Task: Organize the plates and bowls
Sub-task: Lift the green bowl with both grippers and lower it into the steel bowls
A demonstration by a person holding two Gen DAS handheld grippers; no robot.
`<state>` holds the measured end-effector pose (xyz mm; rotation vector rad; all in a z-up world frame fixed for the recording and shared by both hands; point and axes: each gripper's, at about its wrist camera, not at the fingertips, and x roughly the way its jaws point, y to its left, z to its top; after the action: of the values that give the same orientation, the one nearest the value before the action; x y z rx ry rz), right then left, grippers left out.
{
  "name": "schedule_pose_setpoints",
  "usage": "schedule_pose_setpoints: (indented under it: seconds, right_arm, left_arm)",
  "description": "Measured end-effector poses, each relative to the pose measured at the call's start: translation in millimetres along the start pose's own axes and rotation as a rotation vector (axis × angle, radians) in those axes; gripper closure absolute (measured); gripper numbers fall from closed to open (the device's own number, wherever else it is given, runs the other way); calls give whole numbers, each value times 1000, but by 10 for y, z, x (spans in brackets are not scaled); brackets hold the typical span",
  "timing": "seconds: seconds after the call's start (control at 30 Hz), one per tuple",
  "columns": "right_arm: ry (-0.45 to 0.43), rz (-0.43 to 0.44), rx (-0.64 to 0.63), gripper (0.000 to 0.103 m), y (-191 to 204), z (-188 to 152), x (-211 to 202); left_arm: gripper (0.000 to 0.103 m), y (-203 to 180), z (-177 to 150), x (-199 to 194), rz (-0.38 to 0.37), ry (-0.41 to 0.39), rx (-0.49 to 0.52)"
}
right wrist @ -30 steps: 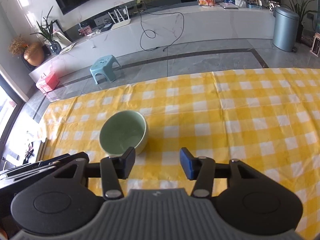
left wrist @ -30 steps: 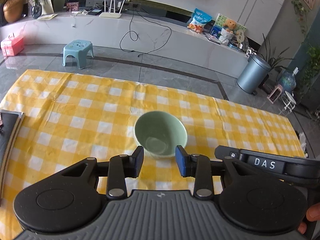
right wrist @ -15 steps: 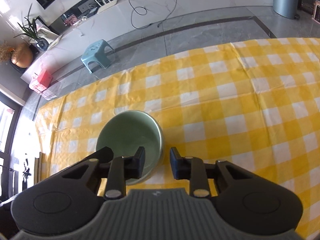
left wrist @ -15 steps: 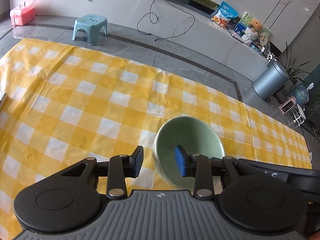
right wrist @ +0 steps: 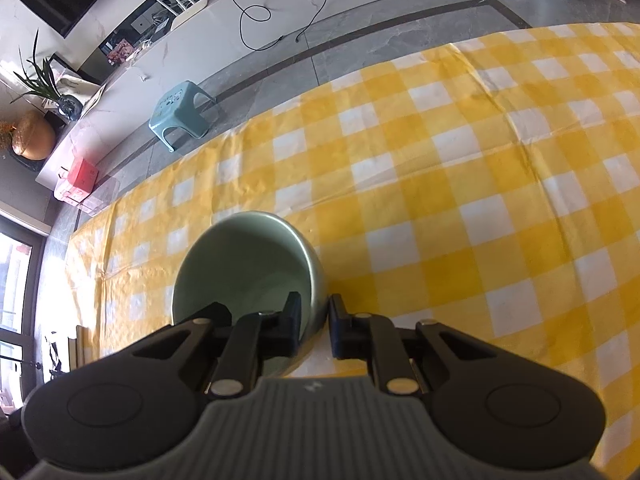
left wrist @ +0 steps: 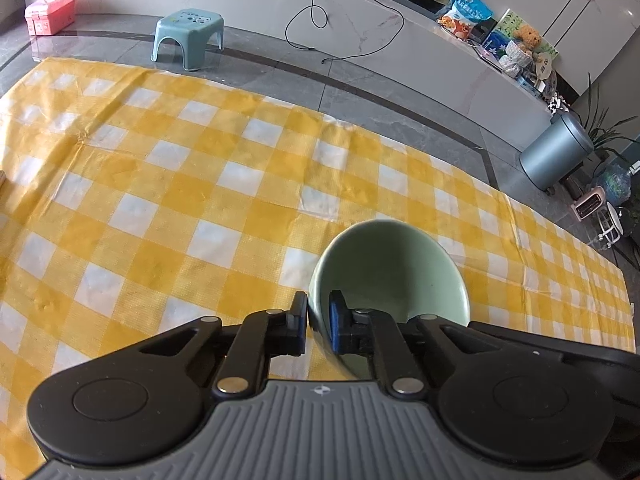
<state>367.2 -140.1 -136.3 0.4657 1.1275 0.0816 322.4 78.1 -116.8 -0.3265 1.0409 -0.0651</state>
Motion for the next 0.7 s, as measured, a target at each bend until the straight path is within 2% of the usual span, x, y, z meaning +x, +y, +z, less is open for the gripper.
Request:
schedule_pose_setpoints:
  seconds: [0.17, 0.37, 0.57, 0.7]
  right_arm:
    - [15, -8, -11, 93, 5, -36, -31]
    - [5, 22, -21, 93, -42, -193, -294]
    - [8, 57, -30, 93, -181, -469, -647]
    - [-27, 92, -38, 93, -286, -681, -953]
  left_arm:
    - [93, -43, -38, -78, 19, 1, 3]
    - [94, -108, -168, -377, 14, -13, 16]
    - [94, -166, -474, -707, 5, -19, -8]
    - [94, -195, -721, -968, -10, -40, -34]
